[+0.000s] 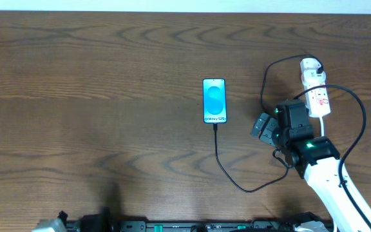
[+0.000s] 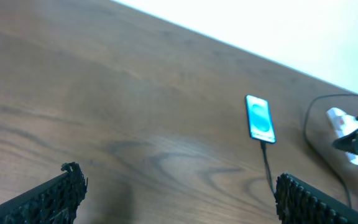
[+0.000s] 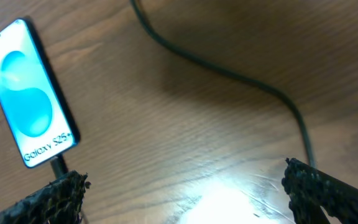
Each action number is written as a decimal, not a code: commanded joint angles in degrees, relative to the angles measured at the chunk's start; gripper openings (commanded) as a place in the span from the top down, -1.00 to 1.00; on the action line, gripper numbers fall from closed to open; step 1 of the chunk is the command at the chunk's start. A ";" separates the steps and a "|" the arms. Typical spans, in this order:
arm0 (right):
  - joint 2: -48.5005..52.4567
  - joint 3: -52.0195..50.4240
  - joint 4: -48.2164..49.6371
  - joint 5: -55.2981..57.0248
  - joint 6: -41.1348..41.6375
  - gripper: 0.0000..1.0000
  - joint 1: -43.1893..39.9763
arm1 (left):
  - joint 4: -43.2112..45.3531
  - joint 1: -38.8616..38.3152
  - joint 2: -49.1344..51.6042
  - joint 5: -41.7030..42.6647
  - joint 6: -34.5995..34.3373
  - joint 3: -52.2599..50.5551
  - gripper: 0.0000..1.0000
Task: Plug charger to phone and switch on socket
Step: 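Return the left arm to rest while raising the right gripper, then move the right gripper over the white power strip's switch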
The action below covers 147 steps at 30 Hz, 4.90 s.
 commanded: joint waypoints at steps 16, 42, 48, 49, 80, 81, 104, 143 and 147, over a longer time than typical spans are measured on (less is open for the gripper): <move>-0.11 12.20 -12.41 0.31 -6.25 -0.99 -6.49 | -5.16 -8.85 -4.74 -0.35 0.50 0.55 -0.97; -0.11 12.20 -15.34 -0.09 -6.25 -0.98 -6.49 | 42.05 -8.85 -4.70 -13.44 0.55 -23.58 -0.98; -0.11 12.20 -17.22 -0.07 -6.27 -0.99 -6.49 | 61.88 -8.85 -4.68 -13.44 0.57 -39.26 -0.97; -0.11 12.20 -17.49 -0.07 -6.25 -0.99 -6.49 | 64.92 -8.85 -4.66 -13.44 0.55 -41.92 -0.98; -0.11 12.20 -19.06 -0.07 -6.23 -0.99 -6.49 | 78.88 -8.85 -4.63 -13.42 0.76 -65.40 -0.97; -0.11 12.20 -19.06 -0.07 -6.25 -0.99 -6.49 | 78.88 -8.85 -4.63 -13.42 0.79 -65.77 -0.97; -0.11 13.29 -18.93 -0.09 -6.25 0.98 -7.67 | 77.15 -8.85 -4.44 -13.42 0.74 -66.58 -0.97; 20.52 35.06 -29.00 -14.29 -0.98 0.98 -30.32 | 77.15 -8.85 -4.33 -13.40 0.74 -66.58 -0.97; 22.03 35.47 -29.20 -11.43 2.16 0.97 -32.44 | 77.15 -8.85 -4.33 -13.42 0.74 -66.58 -0.96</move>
